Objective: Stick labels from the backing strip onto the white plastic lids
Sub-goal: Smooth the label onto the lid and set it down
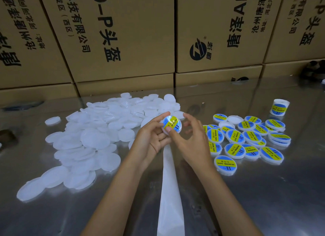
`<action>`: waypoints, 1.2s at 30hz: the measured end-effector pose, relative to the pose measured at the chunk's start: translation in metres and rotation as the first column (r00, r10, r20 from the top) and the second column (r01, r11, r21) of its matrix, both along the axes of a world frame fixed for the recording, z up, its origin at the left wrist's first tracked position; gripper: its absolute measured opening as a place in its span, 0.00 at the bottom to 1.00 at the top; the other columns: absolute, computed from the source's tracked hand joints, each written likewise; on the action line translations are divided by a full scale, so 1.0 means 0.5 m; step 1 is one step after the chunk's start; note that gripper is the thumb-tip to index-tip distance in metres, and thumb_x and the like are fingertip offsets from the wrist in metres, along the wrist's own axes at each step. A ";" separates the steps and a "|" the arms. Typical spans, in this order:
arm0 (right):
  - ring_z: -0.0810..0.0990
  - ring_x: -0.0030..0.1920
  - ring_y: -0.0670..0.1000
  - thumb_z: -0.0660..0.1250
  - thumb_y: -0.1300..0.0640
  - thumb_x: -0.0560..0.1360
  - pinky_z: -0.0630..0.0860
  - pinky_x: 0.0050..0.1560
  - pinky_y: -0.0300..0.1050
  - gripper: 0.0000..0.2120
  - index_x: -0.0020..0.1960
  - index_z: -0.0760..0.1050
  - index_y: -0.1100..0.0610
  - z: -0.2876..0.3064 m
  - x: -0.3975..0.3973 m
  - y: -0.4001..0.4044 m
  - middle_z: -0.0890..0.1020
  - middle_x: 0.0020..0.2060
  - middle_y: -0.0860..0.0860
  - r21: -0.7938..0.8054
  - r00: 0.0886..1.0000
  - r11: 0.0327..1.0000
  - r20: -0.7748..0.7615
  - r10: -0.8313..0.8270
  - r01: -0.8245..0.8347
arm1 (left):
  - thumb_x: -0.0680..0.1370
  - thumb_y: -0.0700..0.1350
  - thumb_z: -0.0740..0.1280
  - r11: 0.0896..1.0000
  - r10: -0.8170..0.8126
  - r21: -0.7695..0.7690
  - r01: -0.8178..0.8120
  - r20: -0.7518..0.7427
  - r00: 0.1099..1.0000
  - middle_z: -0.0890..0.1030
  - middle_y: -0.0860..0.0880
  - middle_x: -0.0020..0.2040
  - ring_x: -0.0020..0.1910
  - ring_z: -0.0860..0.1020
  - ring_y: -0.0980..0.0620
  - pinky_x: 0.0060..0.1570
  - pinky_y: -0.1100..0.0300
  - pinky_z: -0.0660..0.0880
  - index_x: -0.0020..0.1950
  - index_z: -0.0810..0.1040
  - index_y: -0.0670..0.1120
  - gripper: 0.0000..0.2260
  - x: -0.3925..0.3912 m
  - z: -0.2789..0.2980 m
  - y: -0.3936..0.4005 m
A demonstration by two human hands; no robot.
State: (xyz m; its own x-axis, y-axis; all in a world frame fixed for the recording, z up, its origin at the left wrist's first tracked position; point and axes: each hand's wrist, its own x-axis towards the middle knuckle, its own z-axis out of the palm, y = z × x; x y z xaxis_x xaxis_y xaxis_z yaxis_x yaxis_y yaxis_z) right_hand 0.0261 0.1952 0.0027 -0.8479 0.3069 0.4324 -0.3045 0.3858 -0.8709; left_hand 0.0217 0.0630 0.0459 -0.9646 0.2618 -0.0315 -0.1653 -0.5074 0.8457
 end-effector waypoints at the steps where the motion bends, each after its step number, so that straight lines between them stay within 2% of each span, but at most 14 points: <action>1: 0.75 0.51 0.39 0.74 0.37 0.68 0.70 0.45 0.30 0.23 0.59 0.74 0.41 -0.002 0.000 -0.002 0.77 0.49 0.39 0.017 1.000 1.000 -0.004 -0.002 0.002 | 0.80 0.37 0.57 0.999 -0.019 0.028 0.019 0.011 1.000 0.83 0.38 0.58 0.56 0.84 0.41 0.57 0.50 0.81 0.66 0.79 0.43 0.17 0.000 0.001 -0.001; 3: 0.77 0.45 0.39 0.71 0.33 0.68 0.69 0.40 0.28 0.16 0.47 0.76 0.43 -0.003 0.000 -0.003 0.78 0.43 0.41 0.080 1.000 0.997 -0.020 -0.012 0.014 | 0.80 0.38 0.58 0.997 -0.054 0.054 0.054 0.008 0.999 0.83 0.37 0.59 0.56 0.83 0.40 0.58 0.49 0.80 0.66 0.79 0.42 0.17 0.001 0.003 -0.003; 5: 0.77 0.41 0.41 0.66 0.30 0.69 0.69 0.37 0.30 0.19 0.41 0.76 0.45 -0.005 0.002 -0.001 0.79 0.38 0.42 0.124 1.000 0.992 -0.023 -0.022 0.024 | 0.80 0.39 0.58 0.997 -0.066 0.032 0.066 -0.010 0.998 0.83 0.37 0.59 0.57 0.83 0.40 0.60 0.48 0.79 0.66 0.79 0.43 0.17 0.002 0.003 -0.006; 7: 0.77 0.38 0.43 0.63 0.28 0.71 0.67 0.33 0.33 0.22 0.39 0.75 0.47 -0.006 0.002 0.001 0.78 0.34 0.43 0.154 0.998 0.987 -0.024 -0.050 0.053 | 0.80 0.39 0.58 0.998 -0.065 -0.020 0.065 -0.036 0.997 0.83 0.38 0.59 0.58 0.83 0.40 0.59 0.48 0.80 0.65 0.80 0.43 0.17 0.000 0.003 -0.007; 11: 0.74 0.33 0.46 0.56 0.29 0.75 0.69 0.31 0.45 0.26 0.35 0.70 0.50 -0.006 0.005 -0.001 0.75 0.30 0.44 0.184 0.995 0.978 -0.040 -0.096 0.102 | 0.80 0.33 0.60 0.987 -0.043 -0.159 0.021 -0.132 0.990 0.84 0.39 0.58 0.58 0.82 0.40 0.56 0.48 0.81 0.65 0.80 0.44 0.18 -0.001 -0.001 -0.007; 15: 0.70 0.29 0.45 0.53 0.37 0.81 0.62 0.30 0.45 0.25 0.30 0.65 0.49 -0.004 0.005 0.003 0.71 0.24 0.46 0.188 0.985 0.967 -0.033 -0.167 0.171 | 0.78 0.29 0.64 0.969 -0.038 -0.247 -0.015 -0.208 0.977 0.84 0.38 0.54 0.50 0.83 0.43 0.48 0.53 0.82 0.63 0.82 0.44 0.18 0.002 -0.007 -0.007; 18: 0.70 0.28 0.45 0.54 0.41 0.83 0.63 0.30 0.45 0.24 0.32 0.67 0.50 -0.006 0.001 0.003 0.71 0.24 0.46 0.186 0.985 0.968 -0.013 -0.169 0.169 | 0.76 0.29 0.69 0.956 -0.022 -0.289 -0.048 -0.236 0.972 0.85 0.38 0.52 0.48 0.85 0.43 0.46 0.55 0.83 0.60 0.82 0.45 0.17 0.006 -0.007 -0.003; 22: 0.71 0.28 0.45 0.54 0.41 0.83 0.62 0.29 0.44 0.25 0.29 0.64 0.49 -0.007 -0.002 0.005 0.73 0.24 0.42 0.123 0.989 0.981 0.001 -0.150 0.148 | 0.72 0.32 0.76 0.903 0.056 -0.390 -0.182 -0.312 0.948 0.87 0.42 0.44 0.39 0.86 0.45 0.38 0.59 0.82 0.56 0.80 0.41 0.15 0.012 -0.005 0.004; 25: 0.72 0.30 0.44 0.53 0.41 0.83 0.68 0.33 0.45 0.24 0.35 0.71 0.53 -0.004 -0.002 0.005 0.75 0.26 0.44 0.024 0.999 0.999 -0.005 -0.047 0.047 | 0.72 0.33 0.76 0.898 0.121 -0.368 -0.240 -0.319 0.940 0.86 0.41 0.42 0.38 0.86 0.44 0.35 0.60 0.81 0.52 0.79 0.39 0.12 0.016 -0.005 0.008; 27: 0.72 0.32 0.44 0.54 0.39 0.82 0.69 0.34 0.44 0.23 0.37 0.72 0.53 -0.003 -0.001 0.002 0.75 0.28 0.45 -0.031 0.999 0.999 -0.016 0.033 -0.034 | 0.74 0.35 0.75 0.906 0.168 -0.324 -0.271 -0.312 0.935 0.86 0.40 0.42 0.38 0.86 0.43 0.35 0.59 0.81 0.51 0.79 0.39 0.09 0.016 -0.003 0.006; 30: 0.75 0.34 0.42 0.56 0.31 0.78 0.71 0.36 0.43 0.20 0.40 0.71 0.46 -0.007 0.004 -0.004 0.78 0.32 0.40 0.054 0.993 0.992 0.035 0.115 -0.117 | 0.76 0.38 0.74 0.903 0.229 -0.292 -0.314 -0.291 0.929 0.86 0.40 0.41 0.37 0.86 0.40 0.33 0.60 0.81 0.47 0.81 0.42 0.03 0.015 -0.001 0.001; 33: 0.78 0.39 0.43 0.53 0.26 0.75 0.76 0.39 0.47 0.24 0.45 0.72 0.45 -0.014 0.006 -0.009 0.80 0.36 0.40 0.191 0.994 0.978 0.079 0.076 -0.090 | 0.77 0.41 0.74 0.879 0.270 -0.315 -0.357 -0.287 0.919 0.86 0.40 0.38 0.34 0.85 0.41 0.30 0.61 0.80 0.40 0.83 0.47 0.06 0.014 0.000 0.002; 36: 0.77 0.37 0.45 0.47 0.27 0.75 0.73 0.36 0.45 0.25 0.43 0.71 0.46 -0.013 0.008 -0.010 0.79 0.34 0.41 0.244 0.999 0.969 0.044 0.020 -0.030 | 0.78 0.42 0.72 0.887 0.257 -0.309 -0.342 -0.286 0.923 0.86 0.40 0.38 0.34 0.85 0.41 0.31 0.60 0.81 0.47 0.81 0.40 0.06 0.015 0.000 0.005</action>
